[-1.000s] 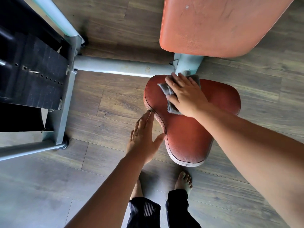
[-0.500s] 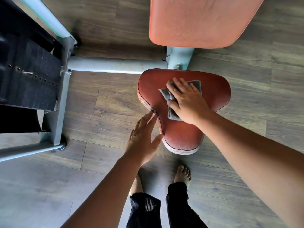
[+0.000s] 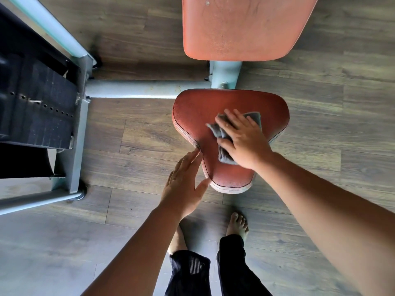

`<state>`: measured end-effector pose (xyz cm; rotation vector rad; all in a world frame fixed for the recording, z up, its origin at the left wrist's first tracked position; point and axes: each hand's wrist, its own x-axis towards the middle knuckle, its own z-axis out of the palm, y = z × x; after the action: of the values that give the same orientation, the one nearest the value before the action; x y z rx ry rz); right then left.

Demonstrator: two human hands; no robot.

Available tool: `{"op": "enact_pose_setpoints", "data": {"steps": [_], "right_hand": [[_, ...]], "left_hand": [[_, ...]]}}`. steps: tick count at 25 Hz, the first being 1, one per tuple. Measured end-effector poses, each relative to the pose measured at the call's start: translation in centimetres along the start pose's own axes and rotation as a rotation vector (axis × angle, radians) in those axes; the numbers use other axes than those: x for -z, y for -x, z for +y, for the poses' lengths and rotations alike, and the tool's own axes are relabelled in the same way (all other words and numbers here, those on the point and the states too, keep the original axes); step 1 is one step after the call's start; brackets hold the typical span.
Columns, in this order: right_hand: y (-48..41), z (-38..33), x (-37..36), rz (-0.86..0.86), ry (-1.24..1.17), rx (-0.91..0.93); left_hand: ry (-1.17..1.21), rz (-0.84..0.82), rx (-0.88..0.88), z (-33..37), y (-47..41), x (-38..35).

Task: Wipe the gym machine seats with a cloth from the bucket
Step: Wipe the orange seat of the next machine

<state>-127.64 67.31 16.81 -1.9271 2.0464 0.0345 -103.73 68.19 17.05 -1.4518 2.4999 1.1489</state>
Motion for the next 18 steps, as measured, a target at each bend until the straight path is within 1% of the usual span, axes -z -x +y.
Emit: {"op": "enact_pose_setpoints", "data": {"steps": [2,3,4,6,8,9,10,12,13,14,15,16,18], "right_hand": [[-1.5,-1.2,-0.1,-0.001,-0.031,-0.168],[-0.9,-2.4,-0.4,0.003,-0.024,-0.180],[0.5,-3.6,-0.7,0.009,-0.013,-0.134],[4.9,-4.3,-1.1,0.035,-0.002,0.037],[6.9,-2.0,-0.9,0.027,-0.017,0.170],[6.3,-0.1,-0.8,0.023,-0.007,0.169],[5.0,1.5,-0.6,0.028,0.001,0.118],[1.1,3.8,-0.1,0.051,-0.019,-0.102],[-0.3,3.6,0.0,0.038,-0.039,-0.222],[-1.1,2.6,-0.1,0.041,-0.041,-0.297],[-0.8,1.0,-0.2,0.047,-0.030,-0.311],[0.5,-0.6,-0.5,0.047,-0.020,-0.251],[4.5,-1.9,-1.0,0.032,-0.022,-0.009]], "left_hand": [[-0.014,-0.001,0.002,0.3,0.2,-0.1],[-0.013,0.001,0.000,0.5,0.3,-0.1],[-0.006,0.005,-0.005,0.7,0.4,0.0],[0.011,0.009,-0.015,1.0,0.7,0.2],[0.010,0.004,-0.015,1.2,0.8,0.2],[0.003,-0.001,-0.012,1.2,0.8,0.2],[-0.004,-0.002,-0.008,1.1,0.8,0.2],[-0.013,0.000,-0.004,1.1,0.9,0.1],[-0.012,0.004,-0.002,1.1,0.8,0.1],[-0.008,0.008,0.001,1.1,0.8,0.1],[-0.003,0.010,0.004,1.1,0.7,0.1],[-0.003,0.012,0.001,1.1,0.7,0.1],[-0.009,0.014,-0.012,1.1,0.7,0.2]]}}
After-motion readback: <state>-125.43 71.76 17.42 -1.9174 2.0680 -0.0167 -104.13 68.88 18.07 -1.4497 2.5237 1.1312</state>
